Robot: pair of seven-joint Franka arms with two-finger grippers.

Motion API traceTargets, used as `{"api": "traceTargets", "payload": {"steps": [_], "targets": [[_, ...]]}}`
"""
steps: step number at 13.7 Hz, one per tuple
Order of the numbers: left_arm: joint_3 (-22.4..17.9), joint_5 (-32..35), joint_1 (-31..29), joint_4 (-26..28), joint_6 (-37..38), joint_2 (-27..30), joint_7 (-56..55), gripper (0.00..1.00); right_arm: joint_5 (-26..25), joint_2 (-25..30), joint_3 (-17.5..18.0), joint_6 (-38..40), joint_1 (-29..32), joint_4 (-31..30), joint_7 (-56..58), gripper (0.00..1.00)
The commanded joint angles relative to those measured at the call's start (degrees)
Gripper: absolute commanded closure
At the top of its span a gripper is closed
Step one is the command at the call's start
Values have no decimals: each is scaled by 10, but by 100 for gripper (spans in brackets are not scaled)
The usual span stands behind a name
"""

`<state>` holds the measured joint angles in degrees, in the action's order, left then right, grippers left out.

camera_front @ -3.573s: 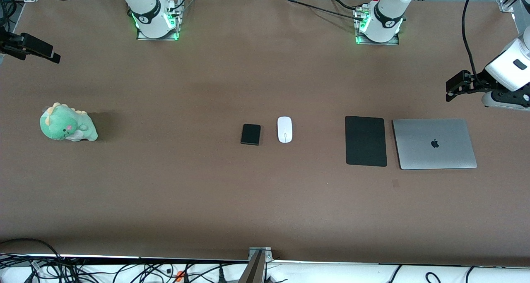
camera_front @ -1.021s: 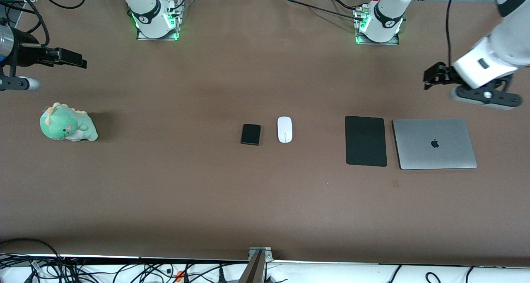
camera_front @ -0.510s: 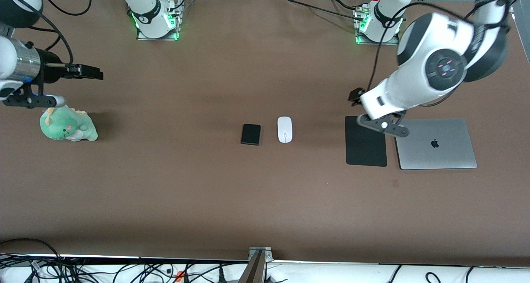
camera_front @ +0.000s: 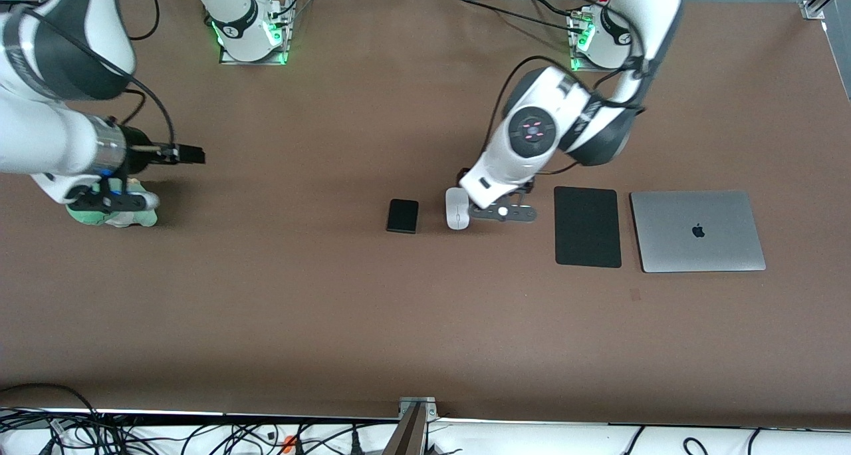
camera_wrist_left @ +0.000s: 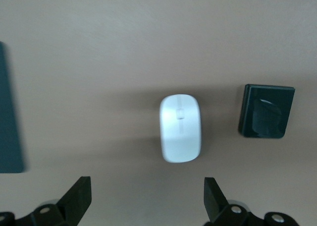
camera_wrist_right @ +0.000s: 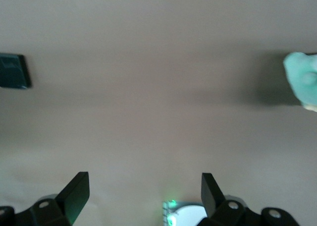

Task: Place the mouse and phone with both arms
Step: 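Close the left gripper on the white mouse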

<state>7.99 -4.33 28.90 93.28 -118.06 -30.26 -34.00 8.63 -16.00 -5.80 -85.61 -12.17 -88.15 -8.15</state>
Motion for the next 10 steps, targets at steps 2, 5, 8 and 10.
{"api": "traceTargets", "payload": {"steps": [2,5,8,10], "targets": [[-8,104,36,-12,-64,-59,-90,0,45,-51,-2,-70,-29,1,-48,0],[-10,122,52,-11,-120,-92,-140,0,46,-77,-2,-121,-59,1,-109,0],[-12,123,64,-7,-165,-119,-157,0,46,-92,-2,-156,-72,-1,-114,0],[-17,160,73,-5,-169,-126,-163,0,46,-99,-2,-170,-76,1,-114,0]]}}
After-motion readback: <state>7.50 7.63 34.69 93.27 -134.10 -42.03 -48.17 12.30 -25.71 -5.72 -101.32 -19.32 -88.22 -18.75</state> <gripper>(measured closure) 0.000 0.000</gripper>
